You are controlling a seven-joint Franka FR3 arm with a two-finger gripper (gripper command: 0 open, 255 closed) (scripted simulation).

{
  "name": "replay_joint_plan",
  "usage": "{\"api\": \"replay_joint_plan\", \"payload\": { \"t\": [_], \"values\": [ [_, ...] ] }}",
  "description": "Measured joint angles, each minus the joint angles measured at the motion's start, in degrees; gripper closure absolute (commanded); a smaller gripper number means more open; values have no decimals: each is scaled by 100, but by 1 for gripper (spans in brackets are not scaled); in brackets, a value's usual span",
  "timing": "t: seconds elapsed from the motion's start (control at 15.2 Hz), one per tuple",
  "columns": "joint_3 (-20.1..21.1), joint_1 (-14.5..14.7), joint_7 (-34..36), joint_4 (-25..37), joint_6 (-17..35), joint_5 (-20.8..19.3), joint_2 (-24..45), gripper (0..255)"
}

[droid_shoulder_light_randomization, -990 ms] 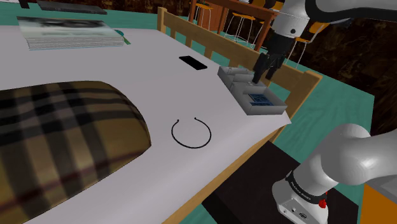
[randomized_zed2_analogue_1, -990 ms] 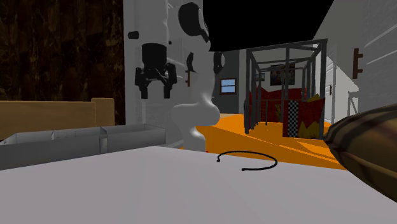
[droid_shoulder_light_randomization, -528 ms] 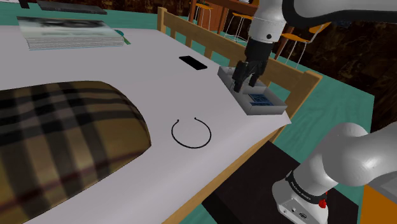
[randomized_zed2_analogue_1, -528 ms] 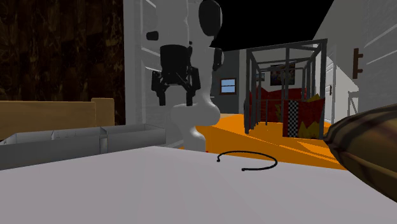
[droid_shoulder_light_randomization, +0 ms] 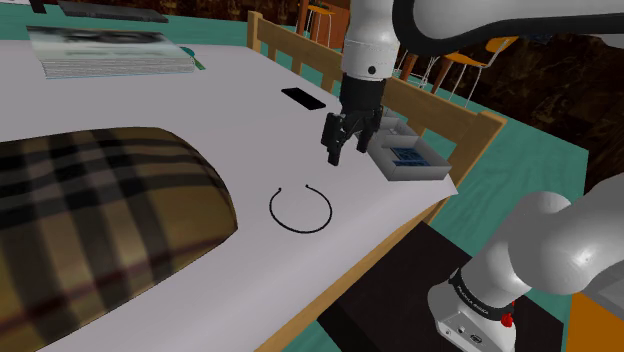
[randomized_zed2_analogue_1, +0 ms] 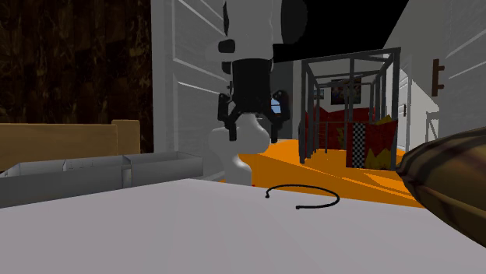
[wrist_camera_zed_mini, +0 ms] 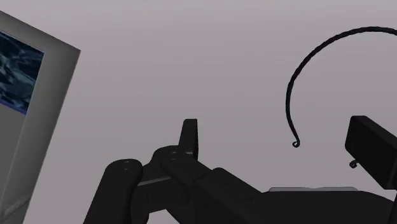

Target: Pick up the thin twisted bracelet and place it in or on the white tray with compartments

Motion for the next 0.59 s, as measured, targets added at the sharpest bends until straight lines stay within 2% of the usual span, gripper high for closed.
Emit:
{"api": "replay_joint_plan", "payload": {
  "t": [0.59],
  "values": [
    [802, 359, 1035, 1233, 73, -113, 1680, 0]
  ]
}}
